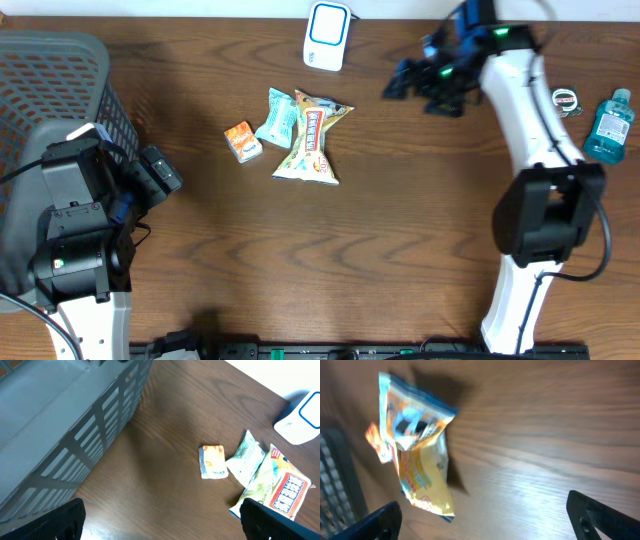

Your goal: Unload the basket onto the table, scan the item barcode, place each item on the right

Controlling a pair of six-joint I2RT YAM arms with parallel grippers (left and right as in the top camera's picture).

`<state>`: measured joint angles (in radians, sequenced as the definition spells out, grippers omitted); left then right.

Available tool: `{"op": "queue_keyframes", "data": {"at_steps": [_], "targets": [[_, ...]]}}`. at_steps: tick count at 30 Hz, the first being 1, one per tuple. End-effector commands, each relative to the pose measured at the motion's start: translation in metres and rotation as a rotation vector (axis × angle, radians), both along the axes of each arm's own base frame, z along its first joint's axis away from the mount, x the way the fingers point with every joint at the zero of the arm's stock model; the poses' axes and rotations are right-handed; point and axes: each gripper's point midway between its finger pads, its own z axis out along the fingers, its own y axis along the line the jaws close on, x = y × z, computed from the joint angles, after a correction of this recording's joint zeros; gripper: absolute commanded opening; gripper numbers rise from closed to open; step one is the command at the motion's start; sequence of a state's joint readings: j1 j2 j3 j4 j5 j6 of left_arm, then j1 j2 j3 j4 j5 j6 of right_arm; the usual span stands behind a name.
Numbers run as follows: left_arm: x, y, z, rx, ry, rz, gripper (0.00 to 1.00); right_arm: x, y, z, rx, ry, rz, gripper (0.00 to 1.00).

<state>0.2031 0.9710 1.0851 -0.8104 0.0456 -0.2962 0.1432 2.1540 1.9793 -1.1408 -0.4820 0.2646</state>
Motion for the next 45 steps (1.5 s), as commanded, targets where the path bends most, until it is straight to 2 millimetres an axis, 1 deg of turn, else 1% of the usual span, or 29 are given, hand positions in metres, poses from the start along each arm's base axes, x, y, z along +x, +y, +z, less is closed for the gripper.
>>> {"op": "queue_keyframes", "data": {"at_steps": [1, 3, 8, 13, 15, 18, 21, 31, 45], "targets": [[0.0, 0.004, 0.002, 0.003, -0.003, 0.021, 0.98, -0.009, 0.031, -0.017, -0.02, 0.019, 0.053, 0.99], [0.0, 0.004, 0.002, 0.003, -0.003, 0.021, 0.98, -0.014, 0.051, -0.017, -0.017, 0.004, 0.096, 0.99], [0.0, 0.004, 0.002, 0.003, -0.003, 0.021, 0.98, -0.033, 0.088, -0.017, -0.016, 0.005, 0.179, 0.99], [0.0, 0.004, 0.002, 0.003, -0.003, 0.021, 0.98, -0.058, 0.12, -0.018, -0.02, 0.038, 0.242, 0.99], [0.0, 0.004, 0.002, 0.003, -0.003, 0.021, 0.98, -0.065, 0.13, -0.02, -0.041, 0.032, 0.267, 0.99], [0.0, 0.004, 0.002, 0.003, -0.003, 0.021, 0.98, -0.07, 0.136, -0.023, -0.086, 0.015, 0.287, 0.99], [0.0, 0.004, 0.002, 0.003, -0.003, 0.021, 0.98, -0.071, 0.138, -0.025, -0.12, 0.001, 0.294, 0.99], [0.0, 0.004, 0.002, 0.003, -0.003, 0.021, 0.98, -0.073, 0.137, -0.026, -0.125, 0.008, 0.296, 0.99], [0.0, 0.004, 0.002, 0.003, -0.003, 0.021, 0.98, -0.088, 0.138, -0.028, -0.143, 0.054, 0.315, 0.99]]}}
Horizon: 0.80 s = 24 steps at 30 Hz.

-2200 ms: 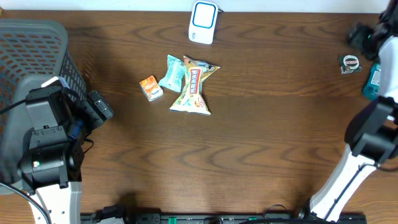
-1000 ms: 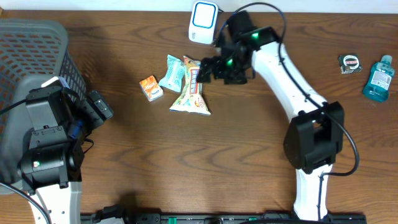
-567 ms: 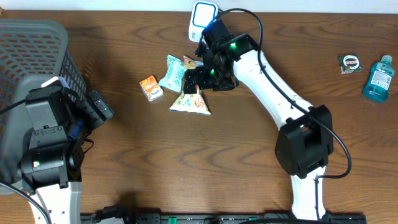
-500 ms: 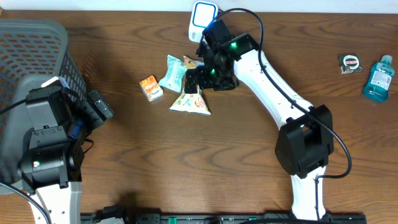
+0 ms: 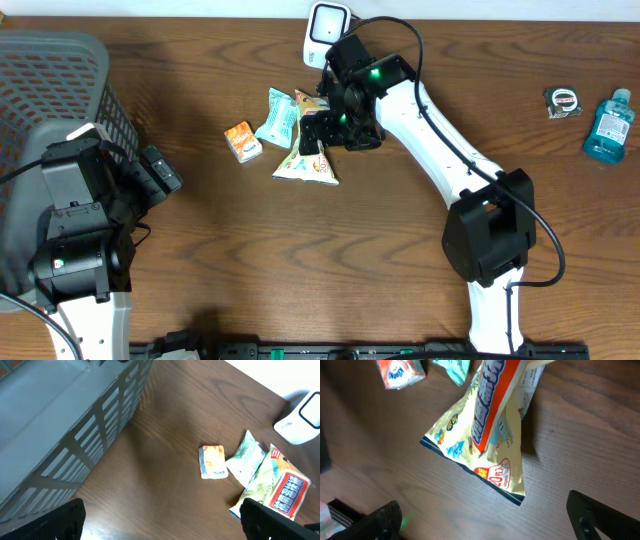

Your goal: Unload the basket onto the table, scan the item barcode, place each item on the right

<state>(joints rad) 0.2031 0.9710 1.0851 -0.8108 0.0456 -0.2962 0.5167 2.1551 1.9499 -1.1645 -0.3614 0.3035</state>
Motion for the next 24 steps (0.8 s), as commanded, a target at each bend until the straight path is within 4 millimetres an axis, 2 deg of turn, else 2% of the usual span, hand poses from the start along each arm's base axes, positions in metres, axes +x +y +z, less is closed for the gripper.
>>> {"op": "queue_keyframes", "data": {"at_steps": [1, 12, 24], "targets": [[0.0, 0.004, 0.002, 0.003, -0.003, 0.021, 0.98, -0.005, 0.002, -0.01, -0.021, 0.023, 0.004, 0.99], [0.0, 0.004, 0.002, 0.003, -0.003, 0.021, 0.98, -0.005, 0.004, -0.01, -0.02, 0.022, 0.008, 0.99], [0.0, 0.004, 0.002, 0.003, -0.003, 0.021, 0.98, -0.012, 0.017, -0.01, -0.023, 0.001, 0.046, 0.99]]}}
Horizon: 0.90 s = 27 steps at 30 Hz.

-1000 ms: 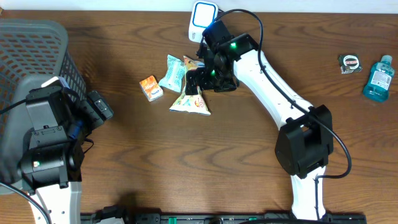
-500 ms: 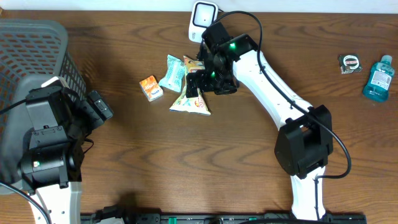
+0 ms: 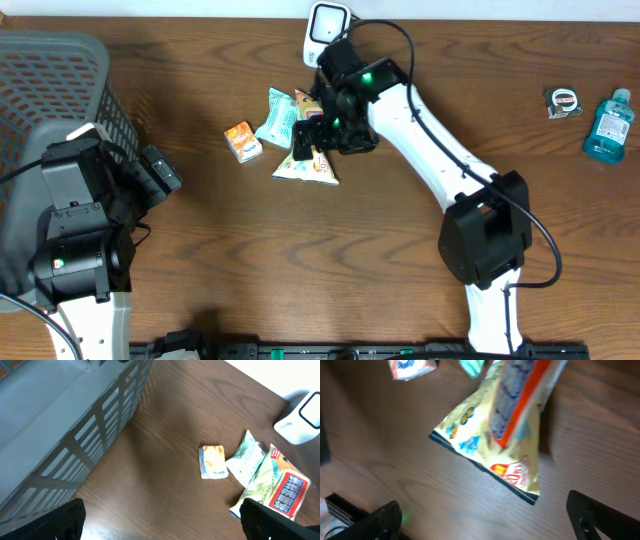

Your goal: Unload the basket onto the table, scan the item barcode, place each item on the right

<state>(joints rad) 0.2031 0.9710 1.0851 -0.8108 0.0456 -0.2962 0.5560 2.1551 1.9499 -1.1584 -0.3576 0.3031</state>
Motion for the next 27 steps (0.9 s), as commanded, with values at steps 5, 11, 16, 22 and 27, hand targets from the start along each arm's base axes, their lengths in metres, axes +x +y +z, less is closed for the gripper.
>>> {"op": "queue_keyframes", "data": {"at_steps": [5, 11, 16, 22, 27], "targets": [[-0.0002, 0.0039, 0.0018, 0.003, -0.003, 0.021, 0.98, -0.0033, 0.0052, -0.0098, -0.024, 0.002, 0.014, 0.99], [-0.0002, 0.0039, 0.0018, 0.003, -0.003, 0.021, 0.98, -0.0001, 0.0037, -0.0104, -0.035, -0.013, 0.009, 0.99], [-0.0002, 0.0039, 0.0018, 0.003, -0.003, 0.021, 0.98, -0.0001, 0.0034, -0.0109, -0.041, -0.017, 0.01, 0.99], [-0.0002, 0.0039, 0.0018, 0.003, -0.003, 0.021, 0.98, -0.0032, 0.0082, -0.0104, -0.036, -0.017, 0.021, 0.99], [-0.0002, 0.0039, 0.0018, 0.003, -0.003, 0.021, 0.98, -0.0017, 0.0117, -0.0094, -0.023, -0.026, 0.024, 0.99]]}}
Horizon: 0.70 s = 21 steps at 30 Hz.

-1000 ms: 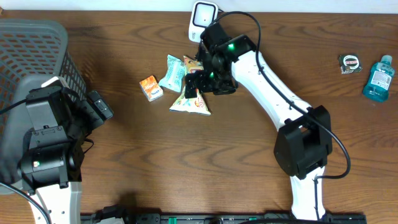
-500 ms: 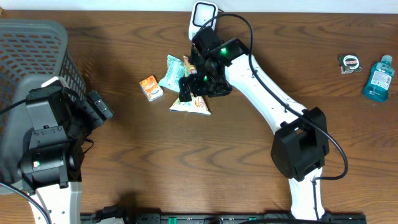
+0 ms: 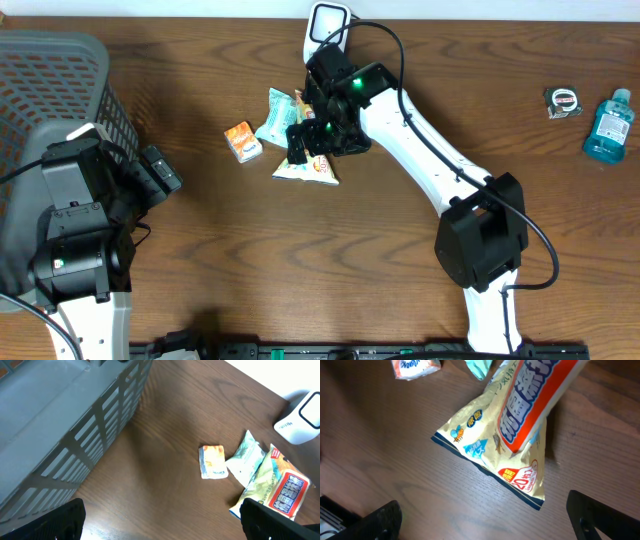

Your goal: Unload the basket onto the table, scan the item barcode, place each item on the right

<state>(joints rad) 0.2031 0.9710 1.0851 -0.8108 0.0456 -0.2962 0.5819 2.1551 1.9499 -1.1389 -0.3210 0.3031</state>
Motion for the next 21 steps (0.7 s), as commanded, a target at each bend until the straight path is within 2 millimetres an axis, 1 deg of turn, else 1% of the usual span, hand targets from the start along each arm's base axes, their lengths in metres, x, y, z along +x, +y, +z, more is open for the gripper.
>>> {"op": "queue_keyframes", "data": {"at_steps": [1, 6, 11, 16, 21], "targets": [[0.0, 0.004, 0.002, 0.003, -0.003, 0.021, 0.98, 0.0, 0.006, -0.008, 0.001, 0.003, 0.006, 0.99], [0.0, 0.004, 0.002, 0.003, -0.003, 0.021, 0.98, 0.008, 0.009, -0.007, 0.011, -0.032, 0.003, 0.99], [0.0, 0.004, 0.002, 0.003, -0.003, 0.021, 0.98, 0.016, 0.003, -0.01, -0.027, -0.066, -0.009, 0.99], [0.0, 0.004, 0.002, 0.003, -0.003, 0.021, 0.98, 0.022, 0.003, -0.011, -0.034, -0.093, -0.015, 0.99], [0.0, 0.004, 0.002, 0.003, -0.003, 0.021, 0.98, 0.036, 0.01, -0.006, -0.005, -0.155, -0.021, 0.99]]}}
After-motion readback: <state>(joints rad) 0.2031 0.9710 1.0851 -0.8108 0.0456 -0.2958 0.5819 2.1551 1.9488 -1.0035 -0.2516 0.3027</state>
